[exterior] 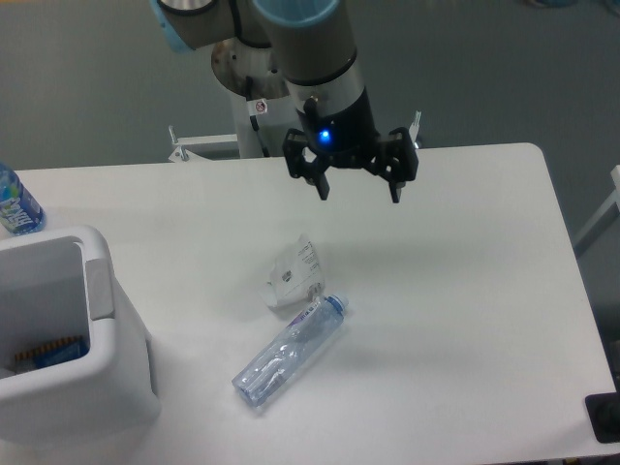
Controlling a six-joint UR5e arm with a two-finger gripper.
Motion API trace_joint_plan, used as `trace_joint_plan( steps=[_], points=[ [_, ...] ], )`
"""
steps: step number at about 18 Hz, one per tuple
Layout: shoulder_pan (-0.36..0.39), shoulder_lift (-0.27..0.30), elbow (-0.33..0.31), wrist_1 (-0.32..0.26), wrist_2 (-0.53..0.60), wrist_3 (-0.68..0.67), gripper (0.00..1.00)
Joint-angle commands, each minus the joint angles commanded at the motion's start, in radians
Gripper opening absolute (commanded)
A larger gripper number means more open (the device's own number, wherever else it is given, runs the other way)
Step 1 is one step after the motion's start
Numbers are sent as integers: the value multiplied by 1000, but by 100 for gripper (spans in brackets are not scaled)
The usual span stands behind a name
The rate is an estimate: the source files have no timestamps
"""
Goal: Place the trash in the trash can
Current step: 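Move the open gripper over the crumpled white tissue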
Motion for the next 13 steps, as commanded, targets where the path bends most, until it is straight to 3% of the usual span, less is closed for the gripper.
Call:
trace_joint_plan(
  steps=[7, 10, 13],
  points=[
    [15, -6, -8, 15, -9, -23, 100],
    [22, -14, -40, 63, -9, -119, 100],
    [20, -17, -96, 129, -11, -132, 100]
  ],
)
